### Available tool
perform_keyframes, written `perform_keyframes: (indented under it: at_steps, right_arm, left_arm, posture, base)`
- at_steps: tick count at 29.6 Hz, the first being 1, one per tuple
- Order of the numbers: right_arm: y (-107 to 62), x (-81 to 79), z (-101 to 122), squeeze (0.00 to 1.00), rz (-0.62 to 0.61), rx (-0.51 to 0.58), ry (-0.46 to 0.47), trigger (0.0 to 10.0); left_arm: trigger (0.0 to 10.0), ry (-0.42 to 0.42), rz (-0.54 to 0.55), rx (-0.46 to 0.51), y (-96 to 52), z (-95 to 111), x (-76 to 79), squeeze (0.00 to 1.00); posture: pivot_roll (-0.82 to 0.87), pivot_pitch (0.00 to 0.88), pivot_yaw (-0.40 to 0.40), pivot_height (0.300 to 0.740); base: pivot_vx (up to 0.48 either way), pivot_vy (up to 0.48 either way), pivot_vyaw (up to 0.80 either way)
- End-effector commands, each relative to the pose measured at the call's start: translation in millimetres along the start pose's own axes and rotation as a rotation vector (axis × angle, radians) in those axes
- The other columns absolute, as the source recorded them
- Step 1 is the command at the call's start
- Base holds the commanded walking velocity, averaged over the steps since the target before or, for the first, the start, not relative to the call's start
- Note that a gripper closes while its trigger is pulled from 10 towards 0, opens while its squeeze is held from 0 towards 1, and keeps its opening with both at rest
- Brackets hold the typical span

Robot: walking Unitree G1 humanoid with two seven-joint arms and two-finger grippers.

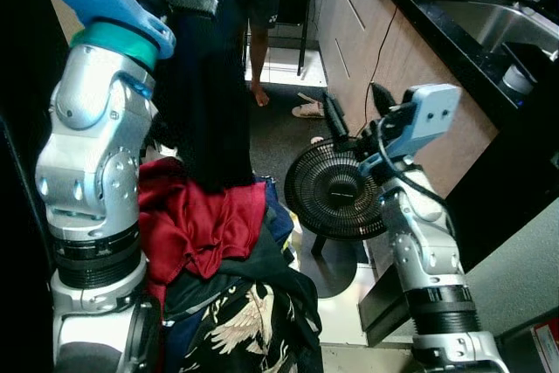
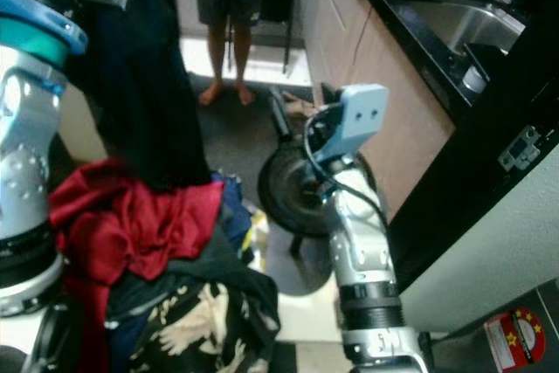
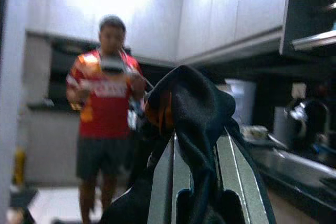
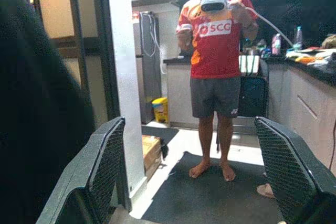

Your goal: Clothes washing

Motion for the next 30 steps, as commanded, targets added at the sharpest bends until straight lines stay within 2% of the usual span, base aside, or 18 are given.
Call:
perform_keyframes:
  at_steps: [1,9,13,30]
  right_arm:
    - [-4.3,8.2,1.9,0.0,-0.03,0.006,0.005,10.0]
    - [-1.8,9.7,2.1,0.0,-0.037,0.01,0.015,10.0]
    - [-1.0,8.8,1.7,0.0,-0.038,0.011,0.02,10.0]
    - [-3.5,11.6,1.8,0.0,-0.061,0.01,0.03,10.0]
  left_arm:
    - [10.0,-0.015,-0.015,0.0,-3.0,0.8,3.1,0.0]
    - [10.0,-0.025,0.045,-0.061,-8.3,-13.3,-8.0,0.0]
    - [10.0,0.0,0.044,-0.098,-13.3,-19.1,-10.4,0.0]
    - [10.0,0.033,0.067,-0.166,-16.2,-33.1,-15.3,0.0]
  posture:
    - [0.05,0.041,-0.019,0.74]
    - [0.07,0.048,-0.029,0.74]
    - [0.07,0.048,-0.029,0.74]
    - [0.08,0.054,-0.021,0.74]
  base:
    - [0.0,0.0,-0.78]
    - [0.0,0.0,-0.78]
    - [0.0,0.0,-0.78]
    - [0.0,0.0,-0.78]
Point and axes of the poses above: a point about 5 cm out from each wrist's last joint towards the gripper, its own y axis pointing out of the wrist towards the gripper, its own z axis along the axis of the wrist's last joint, x = y × z, the point moved 3 cm from there along y, pointing out of the wrist towards the gripper, and after that the axes turned 4 degrees about y, right-handed, at the moved point
